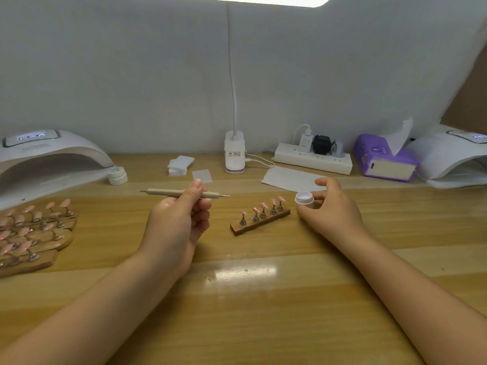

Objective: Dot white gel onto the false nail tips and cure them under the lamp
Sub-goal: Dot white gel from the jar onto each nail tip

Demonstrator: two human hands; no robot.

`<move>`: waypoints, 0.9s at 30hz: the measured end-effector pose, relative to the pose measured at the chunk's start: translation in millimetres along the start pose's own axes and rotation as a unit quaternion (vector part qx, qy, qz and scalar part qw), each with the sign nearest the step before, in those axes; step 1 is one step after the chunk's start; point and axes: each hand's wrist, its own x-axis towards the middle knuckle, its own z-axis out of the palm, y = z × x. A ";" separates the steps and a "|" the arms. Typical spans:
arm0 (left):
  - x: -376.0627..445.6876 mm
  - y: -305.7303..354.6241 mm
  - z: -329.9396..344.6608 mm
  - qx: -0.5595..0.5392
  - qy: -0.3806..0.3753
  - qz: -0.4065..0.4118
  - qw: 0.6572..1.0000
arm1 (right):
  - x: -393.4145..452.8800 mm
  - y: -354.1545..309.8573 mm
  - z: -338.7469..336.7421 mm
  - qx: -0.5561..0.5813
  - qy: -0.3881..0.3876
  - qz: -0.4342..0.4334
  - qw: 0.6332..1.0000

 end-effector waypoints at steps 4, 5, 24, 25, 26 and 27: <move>4.5 -4.1 -1.8 -0.023 0.003 -0.016 1.000 | -0.6 -1.1 -0.6 0.003 -0.022 0.018 1.000; 5.2 -4.7 -2.2 -0.024 0.001 -0.019 1.000 | -1.3 -2.7 -1.2 0.003 -0.026 0.026 0.999; 16.8 -11.1 -11.7 -0.043 0.041 -0.053 0.997 | -57.9 -66.0 25.7 -0.125 -0.072 -0.193 0.971; 17.4 -11.5 -12.1 -0.042 0.041 -0.055 0.997 | -57.2 -65.4 26.4 -0.120 -0.076 -0.195 0.971; 17.8 -11.7 -12.3 -0.043 0.042 -0.057 0.997 | -57.2 -65.4 27.2 -0.115 -0.079 -0.197 0.970; 18.1 -11.7 -12.5 -0.043 0.042 -0.058 0.996 | -57.0 -65.7 28.2 -0.112 -0.083 -0.197 0.970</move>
